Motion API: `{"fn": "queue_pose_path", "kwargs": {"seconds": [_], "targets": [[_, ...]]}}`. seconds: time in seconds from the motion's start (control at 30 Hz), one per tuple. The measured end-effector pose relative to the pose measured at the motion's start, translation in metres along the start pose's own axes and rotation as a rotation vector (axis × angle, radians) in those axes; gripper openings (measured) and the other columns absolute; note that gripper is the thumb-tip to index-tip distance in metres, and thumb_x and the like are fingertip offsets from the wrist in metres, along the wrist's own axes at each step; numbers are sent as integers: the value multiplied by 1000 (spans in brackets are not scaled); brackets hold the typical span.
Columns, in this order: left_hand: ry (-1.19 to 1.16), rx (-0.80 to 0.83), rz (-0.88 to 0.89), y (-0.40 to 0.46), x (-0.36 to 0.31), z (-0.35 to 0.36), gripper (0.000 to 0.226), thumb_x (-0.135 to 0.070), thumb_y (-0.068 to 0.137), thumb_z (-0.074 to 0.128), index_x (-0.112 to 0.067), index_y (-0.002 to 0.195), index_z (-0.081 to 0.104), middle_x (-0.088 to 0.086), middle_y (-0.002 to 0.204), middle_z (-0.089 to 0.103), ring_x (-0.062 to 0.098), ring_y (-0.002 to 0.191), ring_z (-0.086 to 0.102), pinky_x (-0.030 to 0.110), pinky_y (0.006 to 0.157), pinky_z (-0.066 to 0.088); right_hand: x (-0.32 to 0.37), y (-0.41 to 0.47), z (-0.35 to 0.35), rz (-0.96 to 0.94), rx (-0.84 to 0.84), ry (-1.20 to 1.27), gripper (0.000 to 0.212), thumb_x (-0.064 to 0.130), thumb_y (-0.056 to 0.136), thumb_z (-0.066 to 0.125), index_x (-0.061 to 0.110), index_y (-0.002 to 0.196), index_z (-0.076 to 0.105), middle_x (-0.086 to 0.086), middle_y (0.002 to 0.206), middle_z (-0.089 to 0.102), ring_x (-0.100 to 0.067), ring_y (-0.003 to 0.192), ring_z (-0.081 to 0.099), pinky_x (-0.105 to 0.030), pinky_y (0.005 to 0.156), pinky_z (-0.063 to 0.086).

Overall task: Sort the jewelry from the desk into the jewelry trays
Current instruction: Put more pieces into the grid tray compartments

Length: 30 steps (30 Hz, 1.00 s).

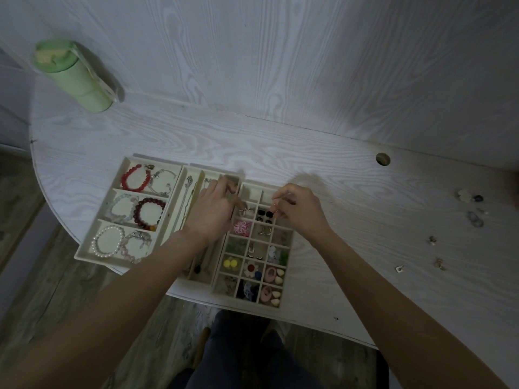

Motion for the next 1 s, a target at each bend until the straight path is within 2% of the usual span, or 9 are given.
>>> {"fn": "queue_pose_path", "kwargs": {"seconds": [0.2,0.33,0.4,0.5,0.67,0.73,0.83,0.9,1.0], "targets": [[75,67,15,-2,-1,-4,35,-13,84,64,-27,116,66,3,134,36,20,127,29,34,108,26,0,3,7,28,-12,-11,4,5,92,57,6,92,61,-9,87,72,-15,68,68,-28,71,55],[110,96,22,-2,0,1,38,-19,85,63,-30,122,63,0,136,31,18,130,25,33,111,22,2,4,14,-21,-5,-126,2,8,88,65,7,87,66,-1,88,67,-9,83,60,-10,66,42],[119,106,23,-2,1,2,40,-20,84,63,-31,123,62,1,138,29,19,131,24,34,110,22,3,5,15,-37,-9,-141,2,9,87,66,8,86,67,1,88,67,-7,84,57,-7,66,39],[127,126,22,-3,1,2,40,-20,85,61,-32,123,61,1,144,24,17,132,23,34,112,20,4,4,15,-48,-13,-139,2,10,87,66,8,86,67,2,86,65,-7,83,57,-12,68,41],[135,121,39,-4,2,2,34,-22,88,58,-30,120,63,0,144,25,16,132,23,34,113,21,4,3,16,-47,-14,-127,2,10,87,66,10,85,67,3,84,65,-10,86,60,-26,81,47],[117,116,44,-3,3,1,34,-23,89,57,-31,121,63,-1,141,28,16,130,25,33,112,21,4,2,16,-38,-19,-109,3,10,87,66,11,85,68,2,84,66,-11,82,61,-26,78,48],[78,98,57,-3,3,0,35,-20,88,59,-31,121,63,-2,139,31,15,130,26,32,112,20,2,1,15,-23,-31,-88,10,7,90,62,11,94,69,-2,87,67,-7,65,61,-20,66,48],[50,80,64,-3,4,0,35,-16,86,61,-30,119,65,-2,138,34,15,128,28,31,111,22,1,1,16,-15,-31,-93,20,4,92,56,11,103,71,1,96,67,-3,61,60,-17,66,49],[17,50,51,-3,6,-1,40,-10,82,65,-29,118,66,2,133,39,19,125,32,34,107,27,-1,3,18,-1,-3,-94,20,2,94,54,8,100,72,-2,104,68,-1,63,62,-15,68,53]]}}
Point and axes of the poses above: each hand's wrist, its own y-axis towards the middle knuckle, its own z-axis out of the palm, x = y × z, the point moved 2 cm from there along y, towards the middle knuckle
